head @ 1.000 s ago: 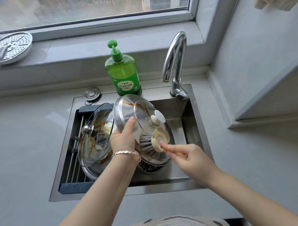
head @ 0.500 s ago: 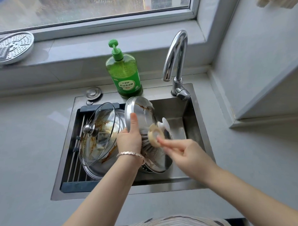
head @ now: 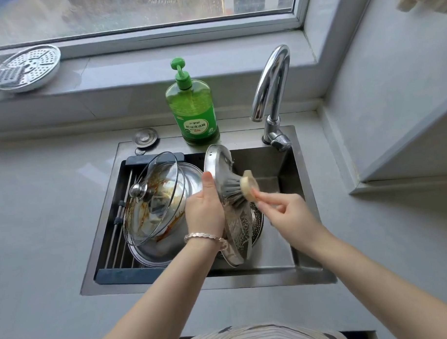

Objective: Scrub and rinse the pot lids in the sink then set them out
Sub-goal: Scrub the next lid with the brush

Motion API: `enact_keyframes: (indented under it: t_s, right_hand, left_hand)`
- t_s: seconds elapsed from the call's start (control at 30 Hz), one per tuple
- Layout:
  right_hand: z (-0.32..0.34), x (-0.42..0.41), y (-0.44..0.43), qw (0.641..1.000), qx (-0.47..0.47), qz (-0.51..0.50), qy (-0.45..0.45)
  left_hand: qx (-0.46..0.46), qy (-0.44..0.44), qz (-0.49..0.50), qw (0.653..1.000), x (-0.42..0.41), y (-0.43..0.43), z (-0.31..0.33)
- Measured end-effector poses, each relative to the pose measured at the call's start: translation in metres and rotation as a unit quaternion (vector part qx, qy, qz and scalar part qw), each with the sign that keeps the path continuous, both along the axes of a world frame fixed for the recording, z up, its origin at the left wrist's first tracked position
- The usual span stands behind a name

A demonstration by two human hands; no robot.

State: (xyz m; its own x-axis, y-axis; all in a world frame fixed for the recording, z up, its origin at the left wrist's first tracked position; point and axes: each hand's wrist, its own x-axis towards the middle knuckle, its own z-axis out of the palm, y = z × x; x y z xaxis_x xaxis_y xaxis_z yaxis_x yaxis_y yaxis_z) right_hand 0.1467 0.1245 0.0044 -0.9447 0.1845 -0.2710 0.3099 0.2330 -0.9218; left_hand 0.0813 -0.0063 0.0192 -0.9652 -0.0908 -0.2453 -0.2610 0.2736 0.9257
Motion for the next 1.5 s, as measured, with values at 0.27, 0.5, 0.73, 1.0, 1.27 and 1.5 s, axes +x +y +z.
enact_keyframes:
  t_s: [0.27, 0.5, 0.73, 1.0, 1.27, 1.5]
  right_hand:
    - [0.007, -0.019, 0.021, 0.998, 0.054, -0.023, -0.011]
    - [0.015, -0.019, 0.025, 0.997, 0.080, -0.016, 0.003]
    - [0.023, -0.027, 0.035, 0.974, 0.218, 0.054, -0.022]
    - [0.035, -0.023, 0.039, 0.966, 0.219, 0.136, -0.012]
    - [0.033, -0.026, 0.038, 0.975, 0.184, 0.127, -0.002]
    - [0.027, -0.030, 0.035, 0.994, 0.083, 0.075, -0.002]
  left_hand:
    - [0.008, -0.022, -0.082, 0.996, 0.004, -0.004, -0.010]
    - [0.038, -0.069, -0.168, 0.983, 0.005, -0.011, -0.005]
    - [-0.089, -0.016, -0.255, 0.963, 0.007, -0.013, -0.012]
    - [-0.096, -0.037, -0.252, 0.962, 0.006, -0.016, -0.013]
    - [-0.044, -0.034, -0.219, 0.974, 0.009, -0.016, -0.012]
    - [-0.031, -0.023, -0.228, 0.973, 0.011, -0.023, -0.011]
